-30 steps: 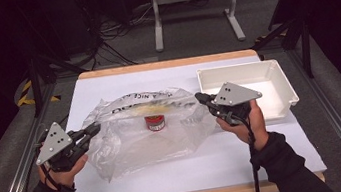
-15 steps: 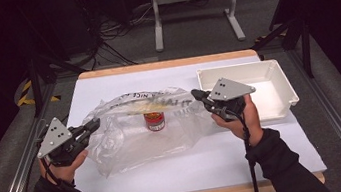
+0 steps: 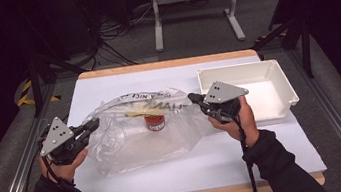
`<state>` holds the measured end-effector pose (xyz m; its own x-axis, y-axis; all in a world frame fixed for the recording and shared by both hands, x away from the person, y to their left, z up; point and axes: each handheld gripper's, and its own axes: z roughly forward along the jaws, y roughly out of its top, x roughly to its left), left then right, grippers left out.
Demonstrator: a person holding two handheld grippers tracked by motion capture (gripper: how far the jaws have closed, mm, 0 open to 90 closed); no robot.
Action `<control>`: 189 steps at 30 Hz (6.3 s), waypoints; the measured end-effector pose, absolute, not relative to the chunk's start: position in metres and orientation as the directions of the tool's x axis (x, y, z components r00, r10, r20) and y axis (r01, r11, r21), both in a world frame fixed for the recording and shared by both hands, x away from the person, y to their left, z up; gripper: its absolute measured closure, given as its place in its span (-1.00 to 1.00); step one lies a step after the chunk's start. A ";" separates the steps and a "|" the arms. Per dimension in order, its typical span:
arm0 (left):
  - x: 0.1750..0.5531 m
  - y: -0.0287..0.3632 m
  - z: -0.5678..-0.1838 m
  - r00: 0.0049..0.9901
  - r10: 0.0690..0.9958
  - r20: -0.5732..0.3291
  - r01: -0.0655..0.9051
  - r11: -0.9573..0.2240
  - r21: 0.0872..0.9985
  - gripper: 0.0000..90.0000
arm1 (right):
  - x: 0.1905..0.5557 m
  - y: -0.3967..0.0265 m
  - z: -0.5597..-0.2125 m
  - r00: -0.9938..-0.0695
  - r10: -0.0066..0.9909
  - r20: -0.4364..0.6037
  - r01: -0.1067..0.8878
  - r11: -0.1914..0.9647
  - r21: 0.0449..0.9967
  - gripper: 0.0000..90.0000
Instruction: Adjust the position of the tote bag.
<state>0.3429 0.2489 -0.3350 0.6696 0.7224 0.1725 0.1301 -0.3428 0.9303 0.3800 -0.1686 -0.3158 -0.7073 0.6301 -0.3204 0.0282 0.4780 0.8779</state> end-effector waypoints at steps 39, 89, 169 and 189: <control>0.365 0.244 -0.321 0.651 0.725 0.224 0.130 -0.398 0.908 1.00 | 0.404 -0.164 -0.295 -0.691 0.646 -0.323 0.054 0.492 0.869 0.83; 0.366 0.236 -0.326 0.642 0.738 0.206 0.182 -0.408 0.895 1.00 | 0.359 -0.111 -0.360 -0.797 0.465 -0.385 0.110 0.738 0.665 0.60; 0.402 0.191 -0.336 0.649 0.715 0.259 0.223 -0.504 0.834 1.00 | 0.394 -0.055 -0.337 -0.879 0.367 -0.304 0.087 0.751 0.654 0.34; 0.401 0.220 -0.335 0.608 0.741 0.284 0.236 -0.510 0.827 1.00 | 0.450 -0.072 -0.378 -0.783 0.411 -0.467 0.319 0.910 0.265 0.12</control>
